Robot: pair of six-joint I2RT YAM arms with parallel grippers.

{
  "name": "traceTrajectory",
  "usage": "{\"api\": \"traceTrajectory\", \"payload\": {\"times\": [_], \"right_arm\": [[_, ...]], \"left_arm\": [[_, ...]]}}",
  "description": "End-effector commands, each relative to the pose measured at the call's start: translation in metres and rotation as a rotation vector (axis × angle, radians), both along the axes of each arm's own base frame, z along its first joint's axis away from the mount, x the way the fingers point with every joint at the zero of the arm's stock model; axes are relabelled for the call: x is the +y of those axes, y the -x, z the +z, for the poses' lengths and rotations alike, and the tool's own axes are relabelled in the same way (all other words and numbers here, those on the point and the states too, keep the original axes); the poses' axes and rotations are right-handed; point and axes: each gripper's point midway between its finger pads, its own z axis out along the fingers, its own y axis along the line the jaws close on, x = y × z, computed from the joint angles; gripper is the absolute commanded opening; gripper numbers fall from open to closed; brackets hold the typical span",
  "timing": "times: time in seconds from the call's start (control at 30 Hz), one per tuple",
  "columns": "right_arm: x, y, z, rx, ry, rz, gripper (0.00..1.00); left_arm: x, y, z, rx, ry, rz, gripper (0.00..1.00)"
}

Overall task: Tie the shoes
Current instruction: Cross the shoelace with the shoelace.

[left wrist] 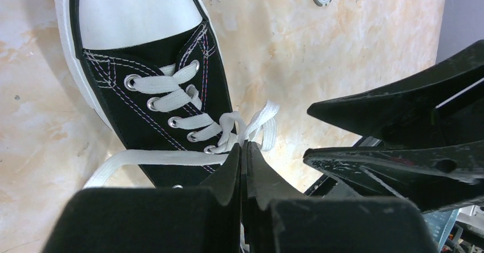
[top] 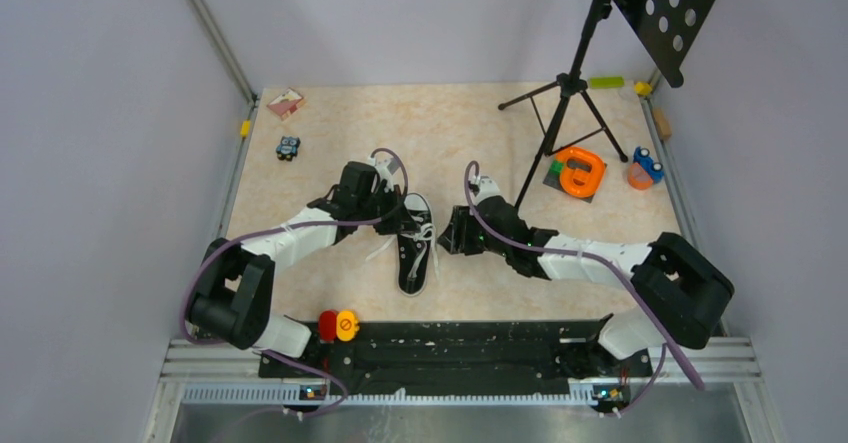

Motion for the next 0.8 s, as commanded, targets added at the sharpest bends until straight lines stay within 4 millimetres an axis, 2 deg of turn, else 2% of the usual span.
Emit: {"api": "traceTrajectory", "payload": {"times": [0.0, 0.2, 0.4, 0.63, 0.77], "right_arm": [[0.013, 0.011, 0.007, 0.007, -0.112, 0.077, 0.47], [0.021, 0.021, -0.012, 0.047, -0.099, 0.124, 0.44], [0.028, 0.021, -0.028, 0.050, -0.025, 0.136, 0.45], [0.039, 0.019, -0.035, -0.018, -0.019, 0.181, 0.44], [0.042, 0.013, -0.039, -0.045, -0.016, 0.179, 0.38]], "left_arm": [[-0.006, -0.014, 0.023, -0.075, 0.038, -0.009, 0.00], [-0.006, -0.014, 0.024, -0.074, 0.039, -0.006, 0.00], [-0.006, -0.014, 0.023, -0.068, 0.034, -0.004, 0.00], [-0.007, -0.016, 0.025, -0.074, 0.036, -0.004, 0.00], [-0.006, -0.016, 0.024, -0.076, 0.035, -0.001, 0.00]]}}
